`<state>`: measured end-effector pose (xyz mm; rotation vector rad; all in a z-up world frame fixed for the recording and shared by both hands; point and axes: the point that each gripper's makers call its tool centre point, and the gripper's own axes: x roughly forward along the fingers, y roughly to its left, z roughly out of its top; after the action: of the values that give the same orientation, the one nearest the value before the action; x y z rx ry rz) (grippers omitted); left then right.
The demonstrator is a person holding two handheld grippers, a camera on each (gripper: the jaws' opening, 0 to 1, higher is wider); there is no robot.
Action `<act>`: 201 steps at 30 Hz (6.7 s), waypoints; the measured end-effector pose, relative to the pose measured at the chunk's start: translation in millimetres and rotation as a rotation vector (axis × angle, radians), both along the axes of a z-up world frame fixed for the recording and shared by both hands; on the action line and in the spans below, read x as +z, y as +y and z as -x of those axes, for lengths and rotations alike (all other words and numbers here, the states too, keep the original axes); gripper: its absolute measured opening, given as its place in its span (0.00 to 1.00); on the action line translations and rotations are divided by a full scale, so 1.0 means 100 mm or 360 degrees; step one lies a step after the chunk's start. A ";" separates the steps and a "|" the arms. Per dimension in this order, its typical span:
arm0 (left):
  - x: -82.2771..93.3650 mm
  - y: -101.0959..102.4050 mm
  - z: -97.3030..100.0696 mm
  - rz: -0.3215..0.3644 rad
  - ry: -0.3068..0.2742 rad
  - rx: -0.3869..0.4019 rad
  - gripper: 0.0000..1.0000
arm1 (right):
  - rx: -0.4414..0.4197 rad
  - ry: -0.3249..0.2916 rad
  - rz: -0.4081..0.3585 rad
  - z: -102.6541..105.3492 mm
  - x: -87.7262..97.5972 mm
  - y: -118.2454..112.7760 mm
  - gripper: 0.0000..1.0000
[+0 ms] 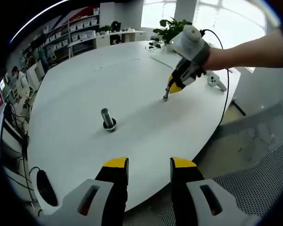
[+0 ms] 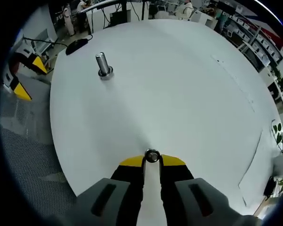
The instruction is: Place the washer onto the threaded stud by aligning its center hole with the stud, sliding it down to the base, and recovering from edge contact or off-axis alignment until the washer reaches the visible bottom stop.
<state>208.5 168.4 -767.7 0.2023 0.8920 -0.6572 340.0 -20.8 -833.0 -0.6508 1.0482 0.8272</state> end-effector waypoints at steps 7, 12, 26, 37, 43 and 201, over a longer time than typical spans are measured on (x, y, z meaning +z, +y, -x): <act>-0.01 0.01 0.00 -0.0007 0.0005 0.0002 0.33 | -0.0010 0.0043 0.0014 0.03 -0.15 -0.02 0.14; -0.02 0.02 0.00 -0.0010 0.0011 0.0006 0.33 | -0.0011 0.0058 0.0024 0.03 -0.21 -0.01 0.14; -0.04 0.02 0.01 -0.0016 0.0018 0.0008 0.33 | -0.0059 0.0034 -0.0012 0.03 -0.20 -0.05 0.20; -0.06 0.03 0.02 -0.0019 0.0030 0.0028 0.33 | -0.0115 -0.0029 -0.0204 0.12 0.04 -0.09 0.27; -0.08 0.03 0.03 -0.0034 0.0036 0.0017 0.34 | -0.0247 -0.0052 -0.0365 0.25 0.21 -0.13 0.29; 0.31 0.18 -0.32 0.0188 -0.0229 0.0282 0.36 | -0.0576 -0.0350 -0.0733 1.01 0.87 0.23 0.38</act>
<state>240.8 186.8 -736.7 0.0624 0.7214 -0.5220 238.8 1.9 -746.5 -0.1473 0.7106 0.6303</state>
